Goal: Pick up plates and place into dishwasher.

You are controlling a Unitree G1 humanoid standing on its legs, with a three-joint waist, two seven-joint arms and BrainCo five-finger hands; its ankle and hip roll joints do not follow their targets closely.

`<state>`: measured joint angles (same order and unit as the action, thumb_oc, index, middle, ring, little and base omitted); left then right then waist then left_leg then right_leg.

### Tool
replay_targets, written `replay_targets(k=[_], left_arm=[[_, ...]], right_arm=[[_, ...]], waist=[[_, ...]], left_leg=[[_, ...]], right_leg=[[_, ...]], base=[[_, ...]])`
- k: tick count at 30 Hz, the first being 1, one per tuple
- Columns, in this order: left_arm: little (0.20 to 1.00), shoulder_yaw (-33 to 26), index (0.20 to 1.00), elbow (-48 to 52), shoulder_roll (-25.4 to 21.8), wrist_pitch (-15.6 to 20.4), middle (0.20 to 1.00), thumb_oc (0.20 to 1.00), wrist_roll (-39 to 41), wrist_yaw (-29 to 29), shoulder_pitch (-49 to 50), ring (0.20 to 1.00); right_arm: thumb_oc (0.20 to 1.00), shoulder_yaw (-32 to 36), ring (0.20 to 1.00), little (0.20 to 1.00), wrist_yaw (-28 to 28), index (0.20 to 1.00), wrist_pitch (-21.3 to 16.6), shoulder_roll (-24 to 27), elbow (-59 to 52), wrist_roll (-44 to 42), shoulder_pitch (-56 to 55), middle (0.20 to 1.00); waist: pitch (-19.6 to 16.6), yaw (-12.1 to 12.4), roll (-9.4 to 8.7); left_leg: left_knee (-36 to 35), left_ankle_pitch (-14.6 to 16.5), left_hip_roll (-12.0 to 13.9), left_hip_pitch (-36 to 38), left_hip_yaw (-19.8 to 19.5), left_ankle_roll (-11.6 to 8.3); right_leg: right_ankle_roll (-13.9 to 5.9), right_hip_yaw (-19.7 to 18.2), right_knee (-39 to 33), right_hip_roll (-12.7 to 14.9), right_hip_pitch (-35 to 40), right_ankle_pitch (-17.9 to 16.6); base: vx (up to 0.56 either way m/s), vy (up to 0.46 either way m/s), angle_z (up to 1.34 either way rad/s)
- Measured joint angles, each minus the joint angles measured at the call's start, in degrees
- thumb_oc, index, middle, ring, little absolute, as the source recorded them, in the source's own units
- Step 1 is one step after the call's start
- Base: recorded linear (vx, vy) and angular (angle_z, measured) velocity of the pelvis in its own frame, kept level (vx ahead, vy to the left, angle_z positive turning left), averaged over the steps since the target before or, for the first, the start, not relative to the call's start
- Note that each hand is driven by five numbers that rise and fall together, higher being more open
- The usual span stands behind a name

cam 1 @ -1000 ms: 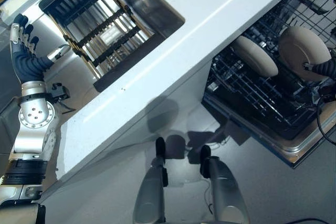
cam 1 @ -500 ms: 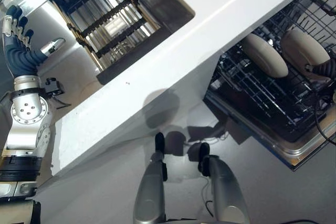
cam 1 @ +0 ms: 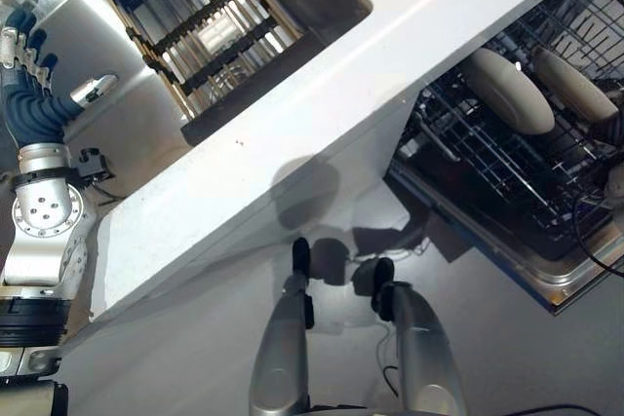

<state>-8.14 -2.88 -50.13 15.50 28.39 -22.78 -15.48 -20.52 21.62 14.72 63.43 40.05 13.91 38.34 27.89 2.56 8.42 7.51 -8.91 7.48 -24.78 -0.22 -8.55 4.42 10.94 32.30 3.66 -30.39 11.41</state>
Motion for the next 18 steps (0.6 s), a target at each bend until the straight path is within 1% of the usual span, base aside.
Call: replay_targets(k=[2, 7, 10, 14, 18], left_arm=[[1.000, -0.4, 1.000, 0.0, 0.2, 0.1, 1.000, 1.000, 0.6, 0.3, 1.1, 1.000], [1.000, -1.0, 1.000, 0.1, 0.9, 0.5, 1.000, 1.000, 0.7, 0.9, 2.5, 1.000], [1.000, -1.0, 1.000, 0.1, 2.6, 0.5, 1.000, 1.000, 0.7, 1.3, 2.7, 1.000], [1.000, -1.0, 1.000, 0.0, 4.3, 0.3, 1.000, 1.000, 0.7, 1.4, 4.2, 1.000], [1.000, -1.0, 1.000, 0.0, 4.9, 0.1, 1.000, 1.000, 0.7, 1.9, 4.8, 1.000]], right_arm=[[1.000, 0.4, 1.000, 1.000, 0.0, 1.000, 0.8, 0.0, 1.7, 0.0, 0.0, 1.000], [1.000, 2.0, 1.000, 1.000, -0.2, 1.000, 0.7, 0.0, 1.9, 0.0, -0.1, 1.000], [1.000, 3.3, 1.000, 1.000, -0.2, 1.000, 0.5, -0.1, 1.8, 0.0, -0.5, 1.000], [1.000, 7.1, 1.000, 1.000, -0.3, 1.000, -0.1, 0.0, 0.2, 0.0, -2.0, 1.000], [1.000, 11.0, 1.000, 1.000, -0.3, 1.000, -1.8, -0.1, -2.7, 0.0, -5.7, 1.000]], waist=[[0.2, 0.0, 0.36], [0.1, 0.0, 0.47], [0.2, -0.1, 0.59], [0.2, -0.1, 0.62], [0.2, -0.1, 0.61]], left_leg=[[0.0, -0.1, -0.1, 0.0, 0.0, 0.10], [0.0, -0.2, -0.3, 0.2, 0.1, 0.06], [0.0, -0.2, -0.5, 1.4, 0.1, 0.06], [-0.3, -0.2, -0.4, 3.1, 0.2, 0.09], [-0.8, 0.0, -0.6, 4.8, 0.4, 0.37]], right_leg=[[0.05, 0.0, 0.0, 0.1, 0.0, 0.0], [0.05, 0.0, 0.0, 0.3, 0.2, 0.0], [-0.10, 0.0, -0.1, 0.5, 1.4, 0.0], [-0.10, 0.0, -0.1, 0.5, 2.8, 0.1], [-0.04, -0.1, -0.1, 0.7, 4.4, 0.2]], base=[[-0.02, 0.041, 0.00], [-0.02, 0.048, -0.01], [0.01, 0.043, 0.01], [0.00, 0.051, 0.00], [0.04, 0.052, 0.00]])
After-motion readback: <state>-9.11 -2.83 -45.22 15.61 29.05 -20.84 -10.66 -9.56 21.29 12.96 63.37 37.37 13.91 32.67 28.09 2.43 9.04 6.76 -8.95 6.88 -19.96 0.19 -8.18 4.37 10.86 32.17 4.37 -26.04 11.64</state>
